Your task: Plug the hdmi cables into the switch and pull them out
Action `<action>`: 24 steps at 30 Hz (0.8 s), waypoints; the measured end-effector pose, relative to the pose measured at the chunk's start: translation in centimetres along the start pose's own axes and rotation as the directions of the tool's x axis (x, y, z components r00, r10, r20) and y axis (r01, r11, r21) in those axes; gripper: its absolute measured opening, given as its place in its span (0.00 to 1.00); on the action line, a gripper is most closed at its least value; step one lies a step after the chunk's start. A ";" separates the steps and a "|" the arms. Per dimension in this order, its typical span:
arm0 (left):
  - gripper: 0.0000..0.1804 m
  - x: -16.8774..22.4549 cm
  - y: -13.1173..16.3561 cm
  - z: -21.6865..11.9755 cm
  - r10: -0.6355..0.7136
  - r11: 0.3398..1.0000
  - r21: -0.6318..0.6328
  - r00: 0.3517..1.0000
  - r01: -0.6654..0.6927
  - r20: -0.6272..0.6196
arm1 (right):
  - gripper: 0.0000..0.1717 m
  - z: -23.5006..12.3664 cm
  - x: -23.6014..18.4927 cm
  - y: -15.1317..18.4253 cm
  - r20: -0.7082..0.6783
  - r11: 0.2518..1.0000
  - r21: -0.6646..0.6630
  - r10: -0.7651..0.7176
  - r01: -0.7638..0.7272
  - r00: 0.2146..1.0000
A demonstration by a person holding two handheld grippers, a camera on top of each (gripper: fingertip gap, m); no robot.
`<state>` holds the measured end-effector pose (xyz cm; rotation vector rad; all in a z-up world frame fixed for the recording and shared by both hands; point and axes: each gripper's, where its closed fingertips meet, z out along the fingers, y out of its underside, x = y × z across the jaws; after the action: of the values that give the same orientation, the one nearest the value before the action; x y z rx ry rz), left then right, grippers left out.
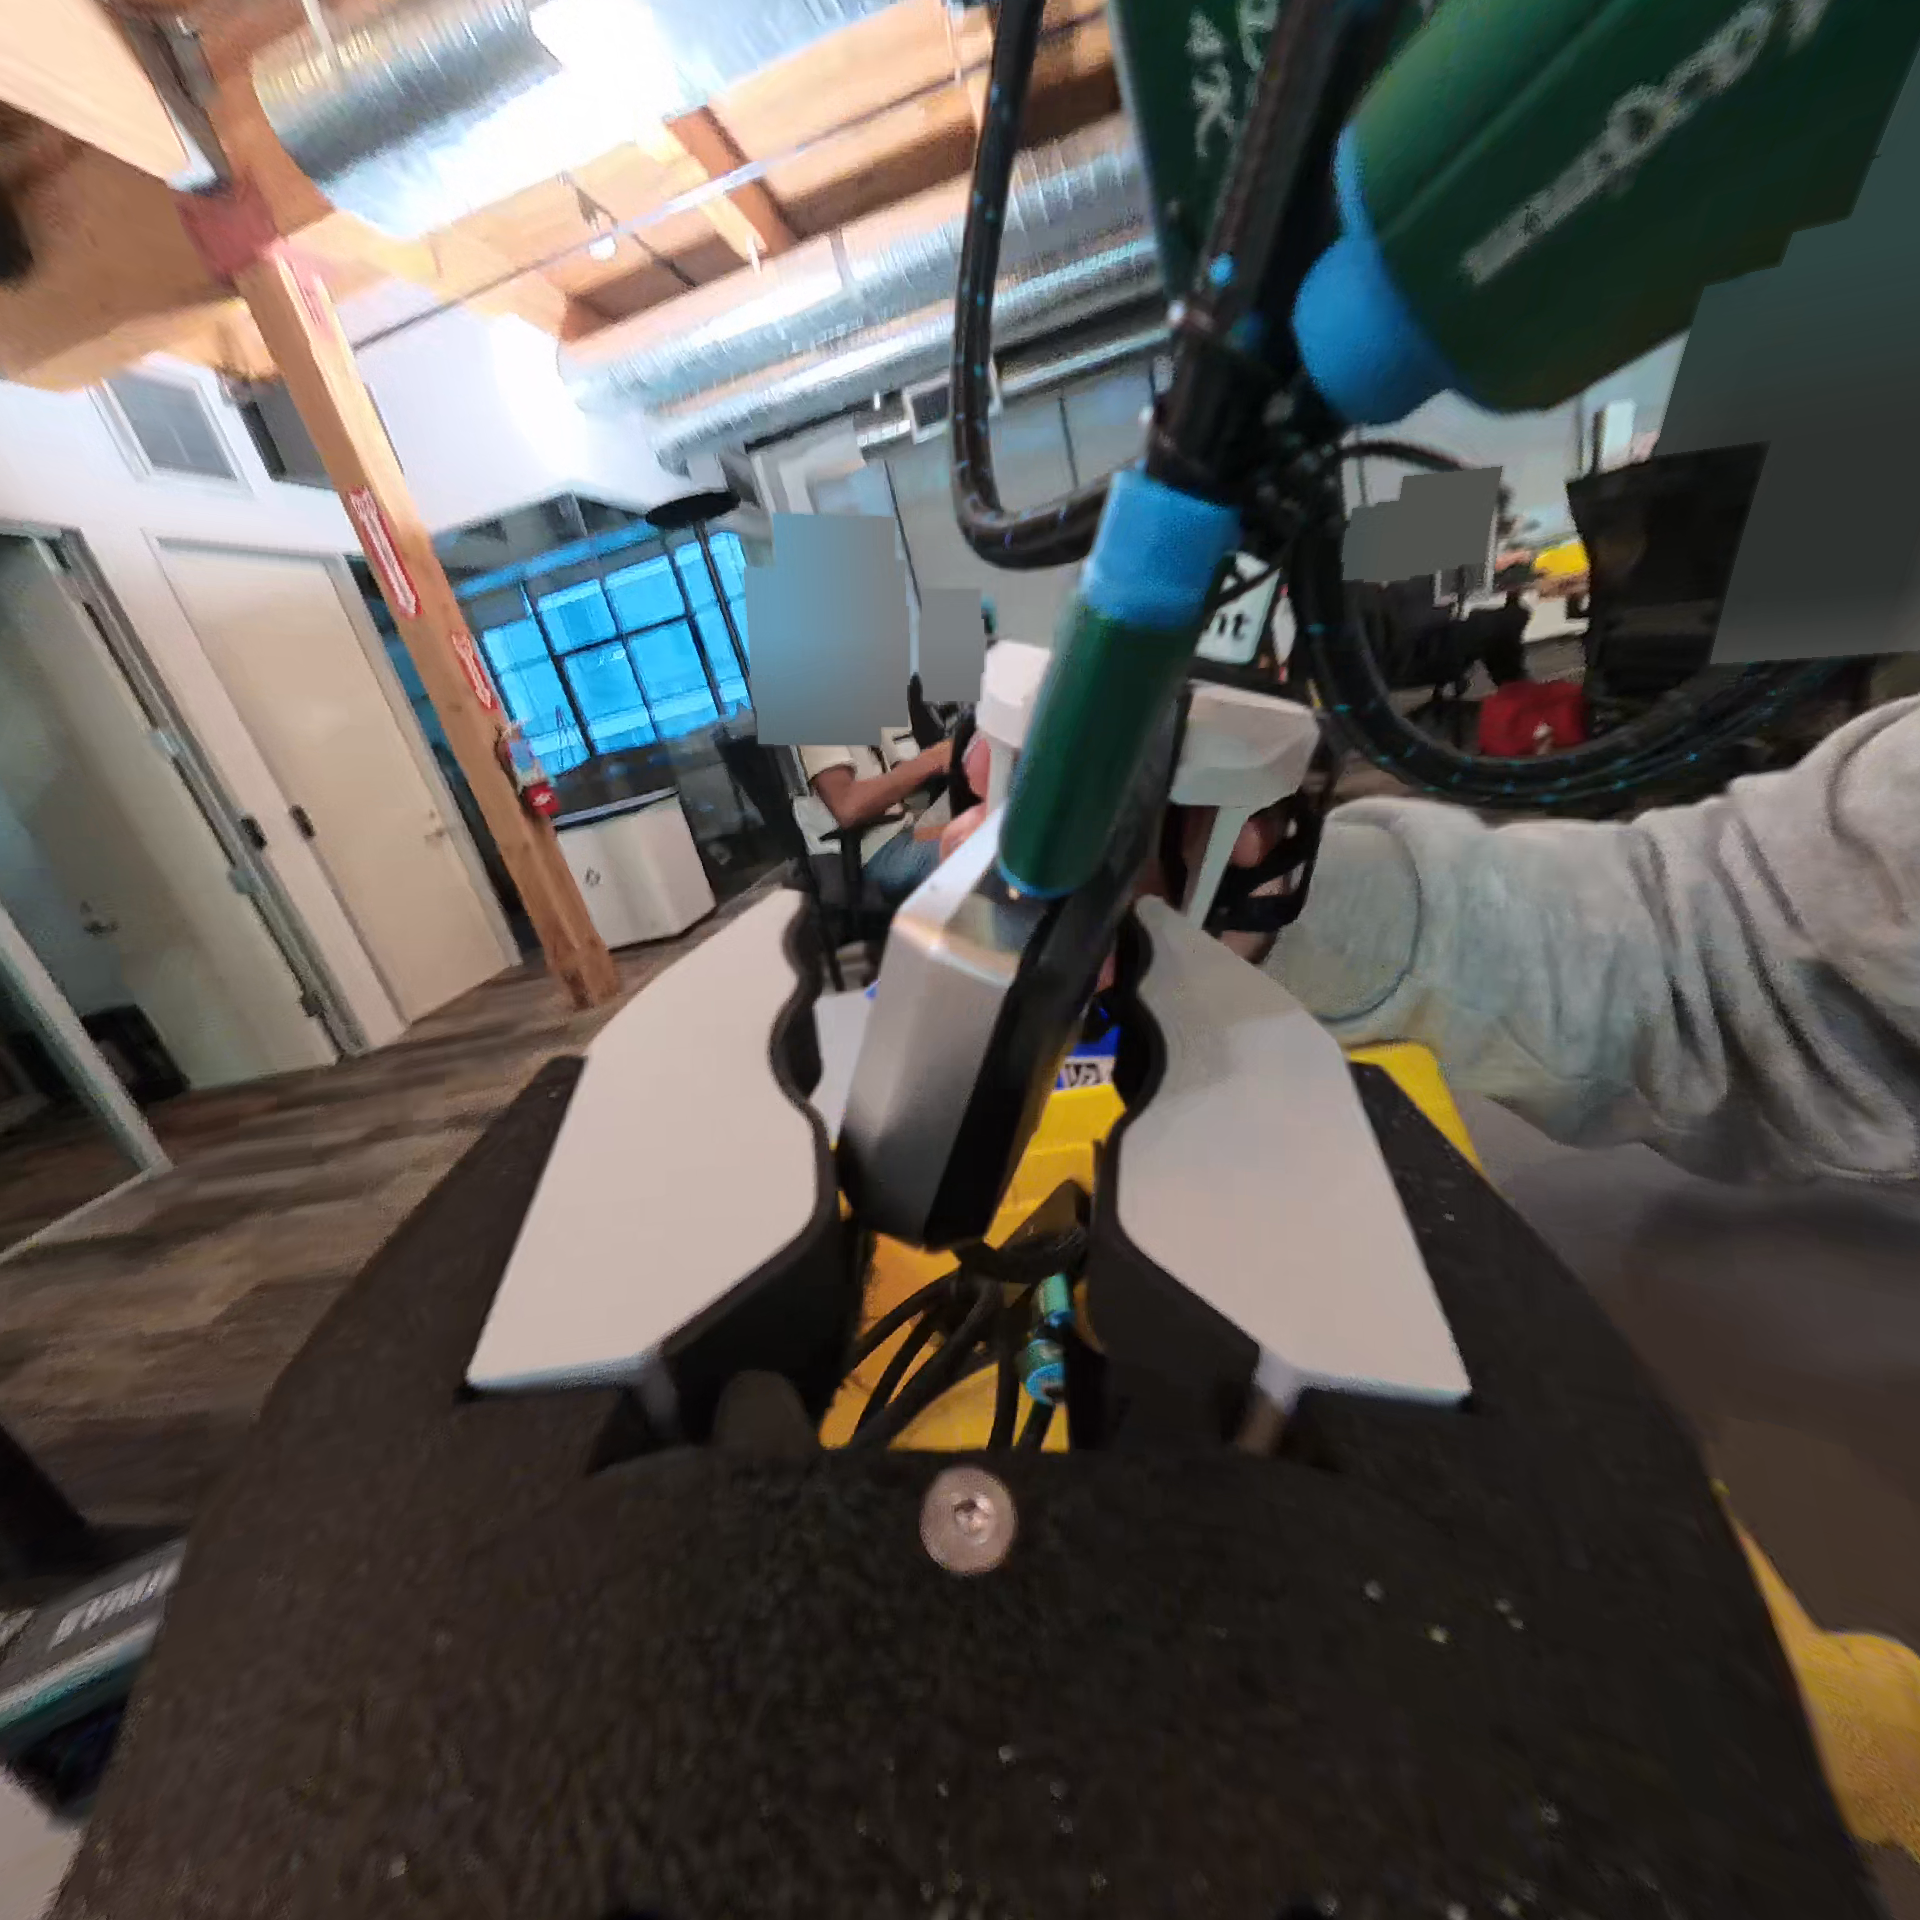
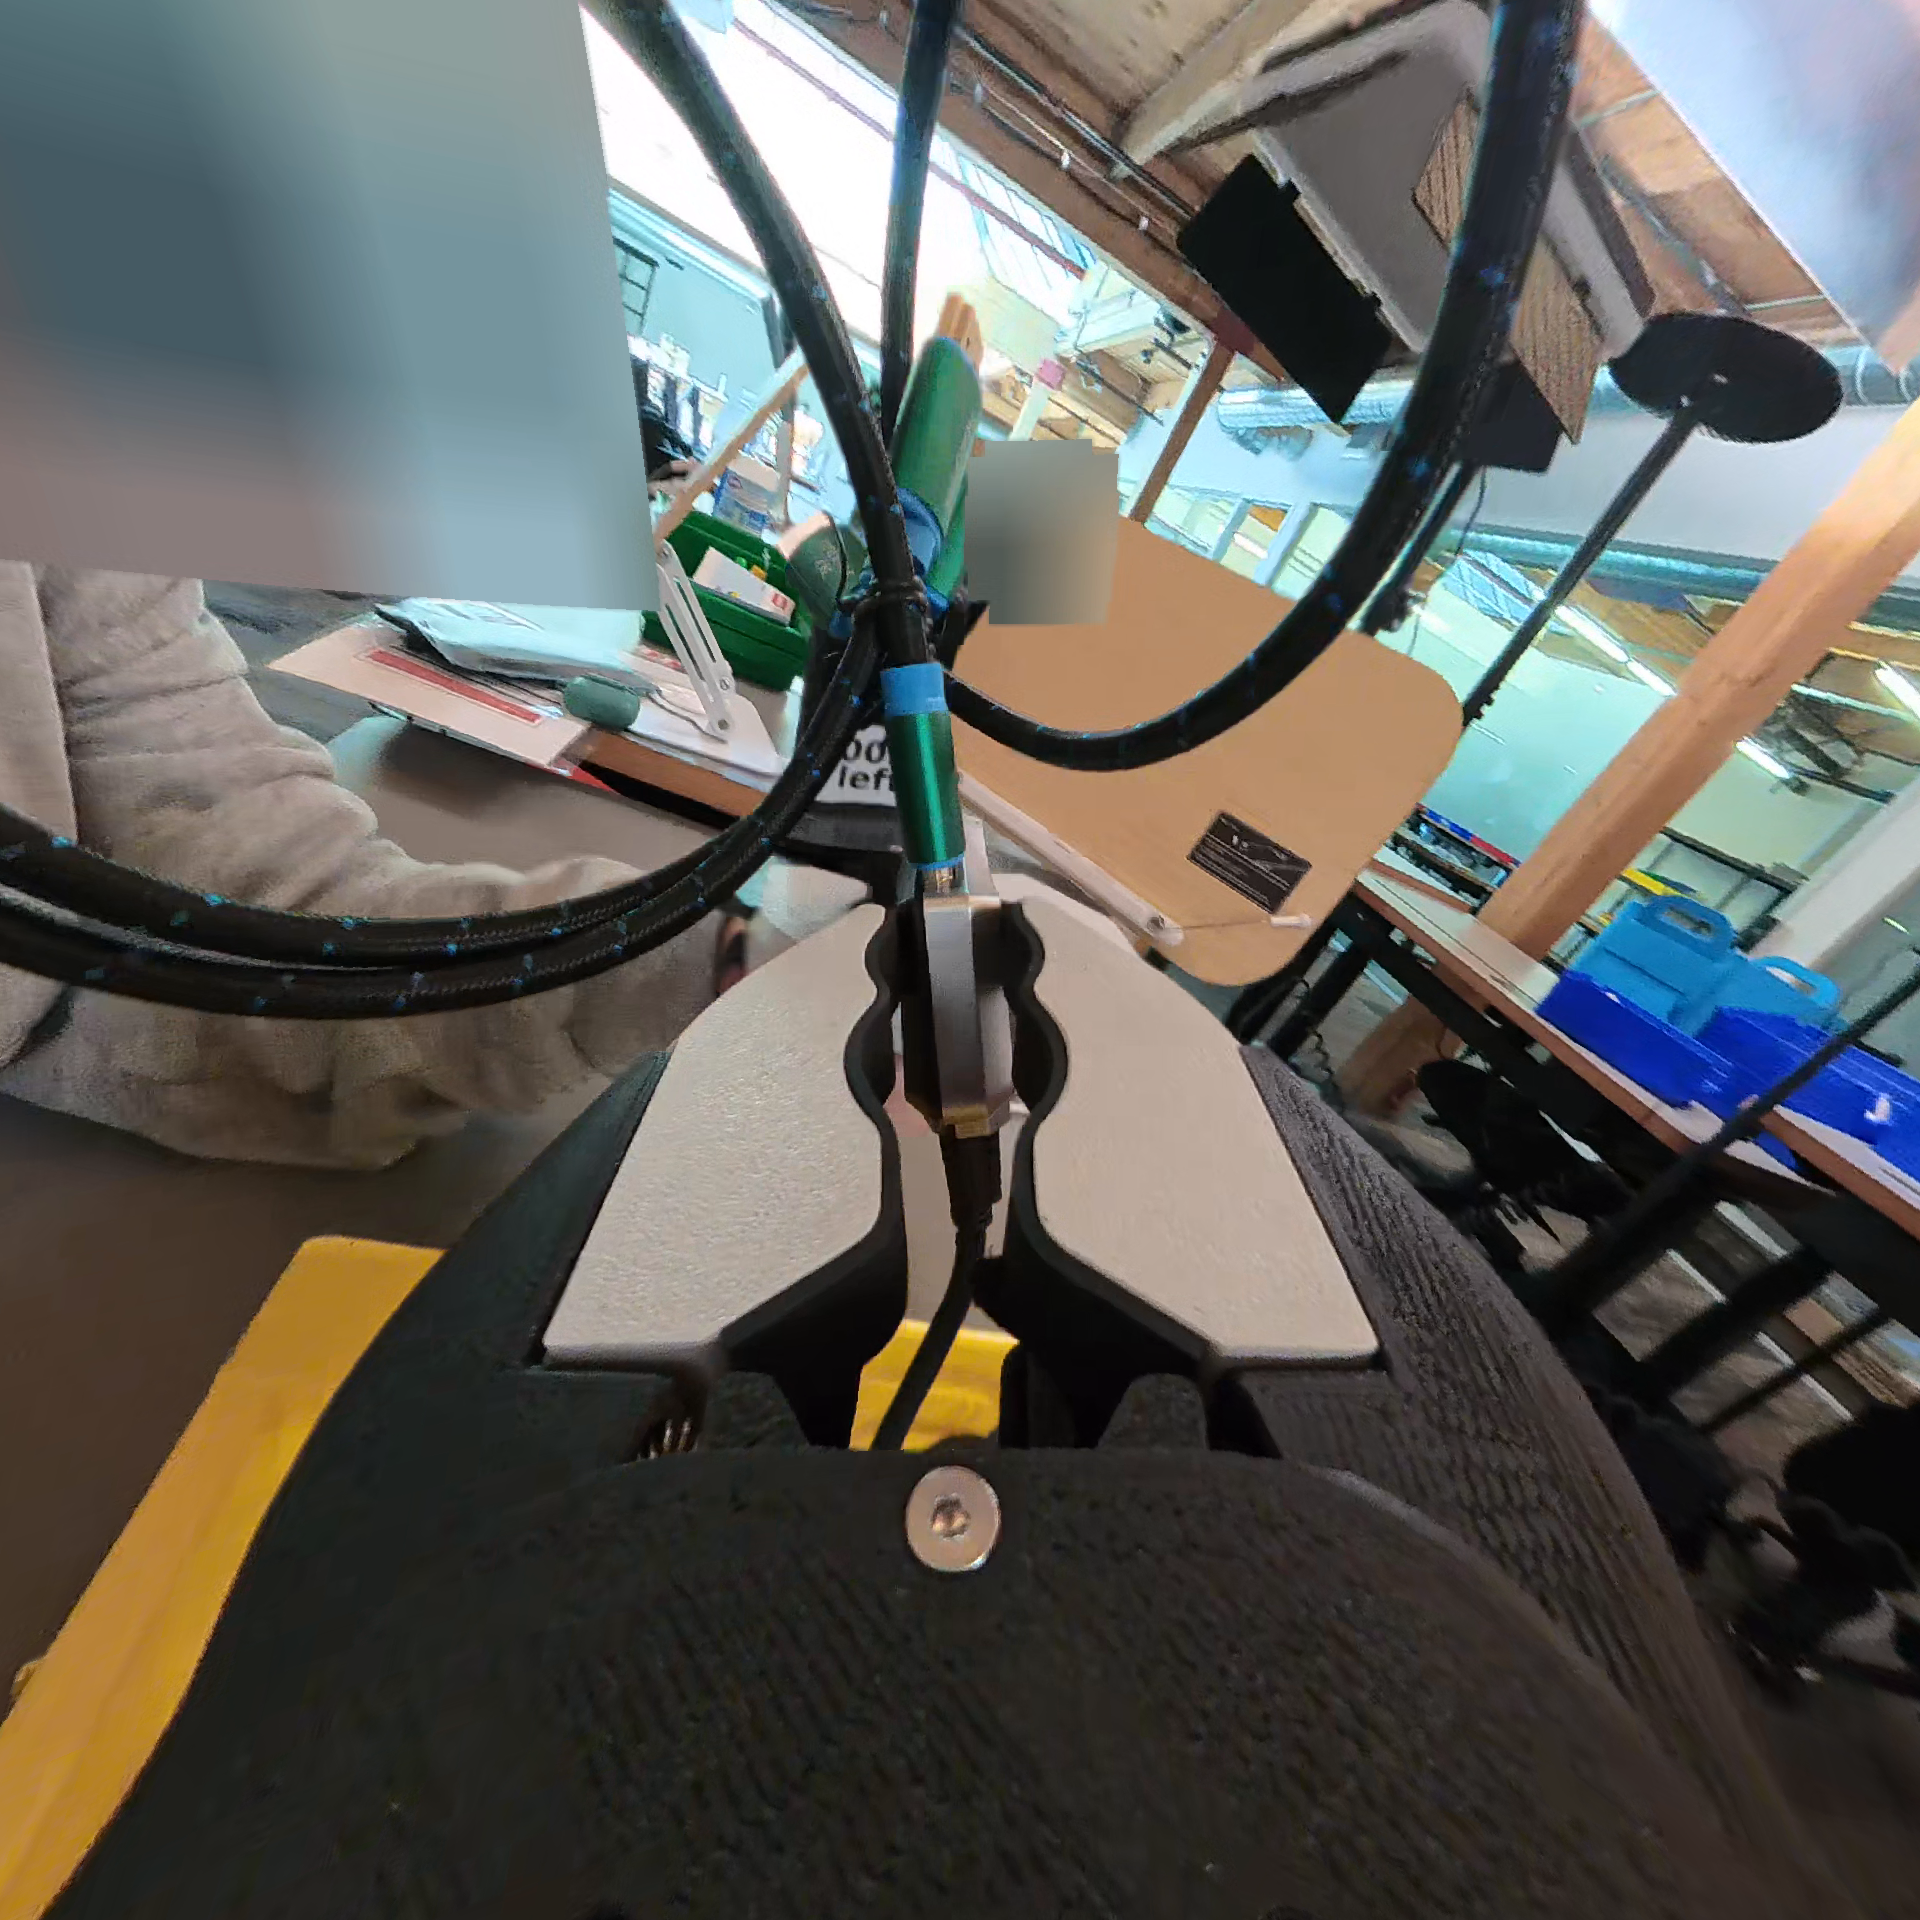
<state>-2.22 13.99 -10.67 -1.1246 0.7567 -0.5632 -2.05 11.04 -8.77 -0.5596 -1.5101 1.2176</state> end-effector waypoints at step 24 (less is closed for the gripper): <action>0.15 -1.6 -12.9 -7.5 -0.061 0.968 0.248 0.948 -0.020 0.313 | 0.20 -3.9 3.3 -8.5 -0.626 0.989 0.004 -0.113 0.147 0.772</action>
<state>-9.39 6.41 0.13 -0.9593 0.3812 -0.4639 2.52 12.26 -0.07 -0.7249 -0.9230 0.8355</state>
